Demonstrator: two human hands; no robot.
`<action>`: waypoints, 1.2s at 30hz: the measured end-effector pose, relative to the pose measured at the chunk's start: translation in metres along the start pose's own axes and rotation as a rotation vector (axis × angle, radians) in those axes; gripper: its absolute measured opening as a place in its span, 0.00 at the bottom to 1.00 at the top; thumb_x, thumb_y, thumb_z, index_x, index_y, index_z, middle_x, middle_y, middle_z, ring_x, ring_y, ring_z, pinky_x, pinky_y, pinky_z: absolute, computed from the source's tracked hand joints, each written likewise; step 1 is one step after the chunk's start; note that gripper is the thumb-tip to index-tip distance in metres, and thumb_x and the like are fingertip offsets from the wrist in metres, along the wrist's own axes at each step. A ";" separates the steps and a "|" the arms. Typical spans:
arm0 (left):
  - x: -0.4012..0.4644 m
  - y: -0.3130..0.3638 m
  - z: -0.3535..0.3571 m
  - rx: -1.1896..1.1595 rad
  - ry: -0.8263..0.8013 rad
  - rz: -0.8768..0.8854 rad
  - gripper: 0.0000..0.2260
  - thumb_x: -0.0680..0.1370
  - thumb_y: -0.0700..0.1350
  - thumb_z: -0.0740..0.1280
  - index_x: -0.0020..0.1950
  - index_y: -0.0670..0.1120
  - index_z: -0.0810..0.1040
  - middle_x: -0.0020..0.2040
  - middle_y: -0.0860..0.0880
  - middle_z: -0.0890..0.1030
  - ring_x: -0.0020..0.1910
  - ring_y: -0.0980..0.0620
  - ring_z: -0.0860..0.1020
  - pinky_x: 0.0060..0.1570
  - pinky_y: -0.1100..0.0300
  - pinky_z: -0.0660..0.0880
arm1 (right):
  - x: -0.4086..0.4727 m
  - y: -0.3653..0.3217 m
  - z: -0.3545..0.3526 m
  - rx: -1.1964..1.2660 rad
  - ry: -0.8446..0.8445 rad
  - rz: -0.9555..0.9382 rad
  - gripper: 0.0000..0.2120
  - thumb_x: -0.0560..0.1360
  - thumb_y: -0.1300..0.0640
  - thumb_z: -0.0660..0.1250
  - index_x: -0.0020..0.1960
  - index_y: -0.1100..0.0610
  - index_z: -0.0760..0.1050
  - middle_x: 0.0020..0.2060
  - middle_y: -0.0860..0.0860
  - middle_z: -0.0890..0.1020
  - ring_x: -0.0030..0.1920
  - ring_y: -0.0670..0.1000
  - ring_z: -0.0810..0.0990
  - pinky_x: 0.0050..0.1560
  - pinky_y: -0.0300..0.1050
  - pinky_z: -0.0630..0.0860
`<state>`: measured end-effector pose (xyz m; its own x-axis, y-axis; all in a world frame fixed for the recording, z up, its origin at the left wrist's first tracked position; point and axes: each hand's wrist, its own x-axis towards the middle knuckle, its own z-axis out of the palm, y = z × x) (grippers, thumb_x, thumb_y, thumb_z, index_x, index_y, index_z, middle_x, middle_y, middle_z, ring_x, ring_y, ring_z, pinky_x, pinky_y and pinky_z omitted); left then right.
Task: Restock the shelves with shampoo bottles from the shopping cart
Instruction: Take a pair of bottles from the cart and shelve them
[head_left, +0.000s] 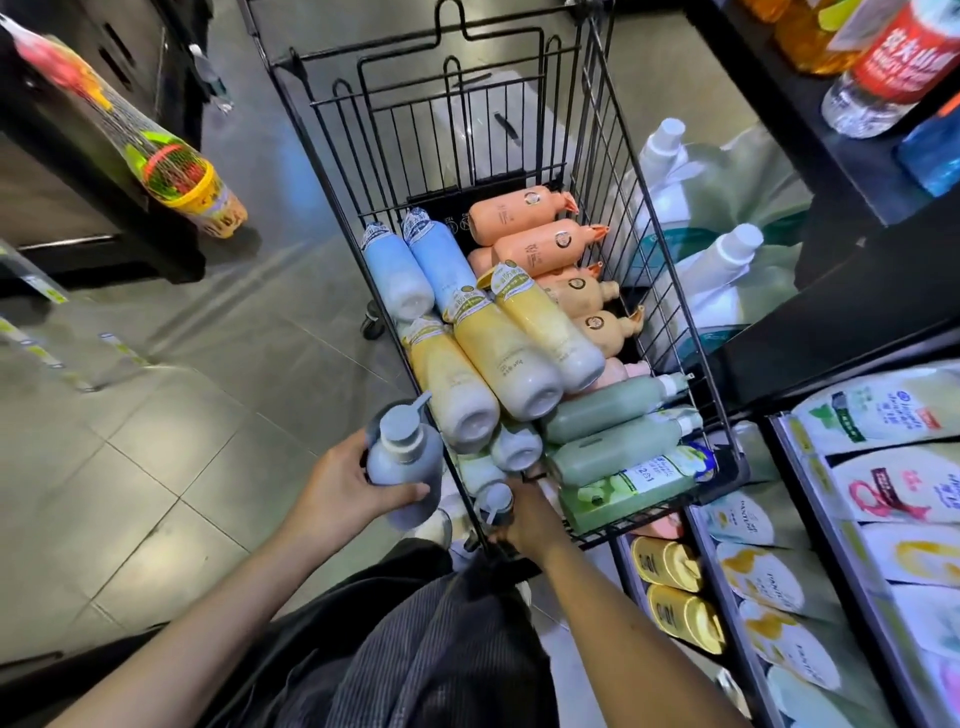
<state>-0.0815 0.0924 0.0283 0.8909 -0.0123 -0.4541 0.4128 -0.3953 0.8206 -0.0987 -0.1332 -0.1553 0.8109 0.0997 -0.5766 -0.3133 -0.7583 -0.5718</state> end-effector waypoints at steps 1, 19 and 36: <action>0.001 -0.002 -0.002 -0.011 0.008 -0.006 0.24 0.59 0.49 0.80 0.50 0.57 0.75 0.48 0.54 0.83 0.42 0.62 0.80 0.44 0.64 0.76 | 0.004 0.004 0.003 -0.018 -0.009 0.003 0.14 0.69 0.57 0.71 0.53 0.54 0.77 0.52 0.53 0.82 0.52 0.54 0.80 0.52 0.49 0.79; 0.023 0.073 0.007 -0.183 -0.155 0.169 0.16 0.63 0.42 0.79 0.49 0.48 0.81 0.37 0.59 0.84 0.36 0.64 0.80 0.34 0.73 0.74 | -0.120 -0.052 -0.134 0.660 0.421 0.004 0.12 0.64 0.62 0.78 0.41 0.57 0.76 0.33 0.47 0.84 0.35 0.42 0.81 0.41 0.34 0.77; 0.037 0.256 0.114 -0.443 -0.661 0.429 0.09 0.66 0.48 0.72 0.39 0.43 0.79 0.31 0.51 0.83 0.29 0.57 0.79 0.28 0.70 0.73 | -0.239 -0.089 -0.323 0.937 1.409 -0.156 0.23 0.59 0.38 0.69 0.43 0.55 0.79 0.38 0.49 0.83 0.39 0.48 0.81 0.39 0.44 0.77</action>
<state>0.0354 -0.1139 0.1821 0.7506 -0.6567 -0.0734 0.2276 0.1527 0.9617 -0.1048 -0.2974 0.2221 0.4760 -0.8672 0.1463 0.0615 -0.1332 -0.9892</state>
